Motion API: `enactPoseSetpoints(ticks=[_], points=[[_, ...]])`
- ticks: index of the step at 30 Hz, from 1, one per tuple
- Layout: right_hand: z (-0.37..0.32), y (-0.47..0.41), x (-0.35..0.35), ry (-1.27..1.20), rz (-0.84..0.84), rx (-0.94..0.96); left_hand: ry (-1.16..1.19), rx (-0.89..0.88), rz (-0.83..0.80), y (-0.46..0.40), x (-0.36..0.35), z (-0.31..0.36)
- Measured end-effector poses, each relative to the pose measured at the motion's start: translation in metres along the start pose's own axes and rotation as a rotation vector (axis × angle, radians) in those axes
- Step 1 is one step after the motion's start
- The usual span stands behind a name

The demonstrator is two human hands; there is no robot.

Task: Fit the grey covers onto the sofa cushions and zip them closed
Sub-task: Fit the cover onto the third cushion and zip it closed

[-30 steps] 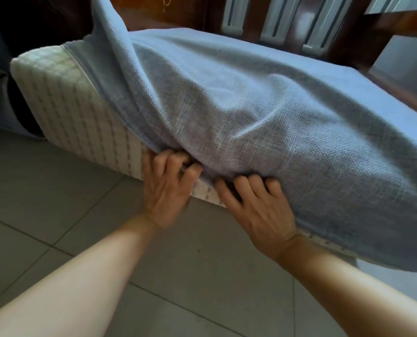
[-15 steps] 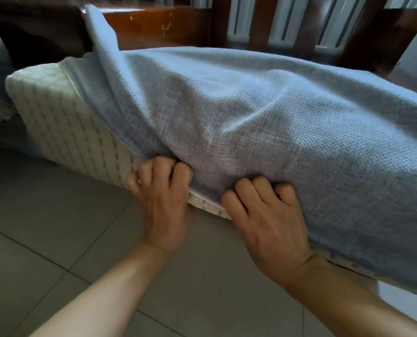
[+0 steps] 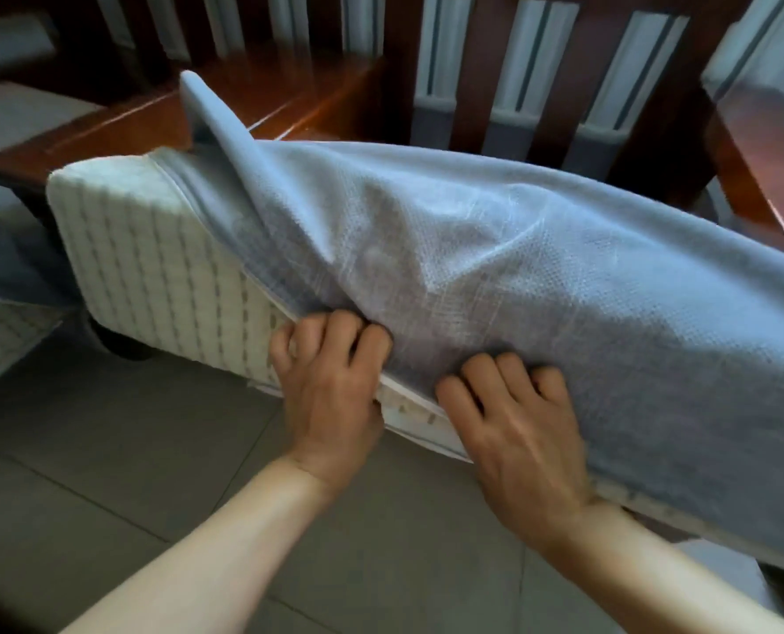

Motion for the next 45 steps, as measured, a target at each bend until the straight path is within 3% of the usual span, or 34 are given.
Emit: enactPoseSetpoints(ticks=[6,13,22,30,34,41,45], points=[[0.074,-0.09,0.037,0.063,-0.002,-0.13,-0.015,-0.113,-0.124,-0.127,-0.003,0.019],[0.166,-0.173,0.031,0.153,-0.045,-0.24,-0.03,-0.219,-0.28,-0.253,-0.047,0.042],[0.251,-0.268,0.026,0.059,0.054,-0.21,-0.008,-0.305,-0.285,-0.386,-0.09,0.05],[0.31,-0.33,0.037,0.021,0.054,-0.22,-0.072,-0.318,-0.437,-0.477,-0.118,0.066],[0.343,-0.353,0.033,-0.011,-0.058,-0.228,-0.091,-0.27,-0.581,-0.51,-0.135,0.07],[0.397,-0.392,0.016,-0.087,-0.161,-0.42,-0.071,-0.284,-0.603,-0.569,-0.161,0.08],[0.416,-0.405,0.016,-0.145,-0.174,-0.421,-0.075,-0.328,-0.65,-0.592,-0.175,0.089]])
Point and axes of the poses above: each hand's wrist, its own y-axis away from the middle knuckle, its own x-axis out of the back of the hand, z = x × y, the point moved 10 cm from there along -y, towards the middle knuckle
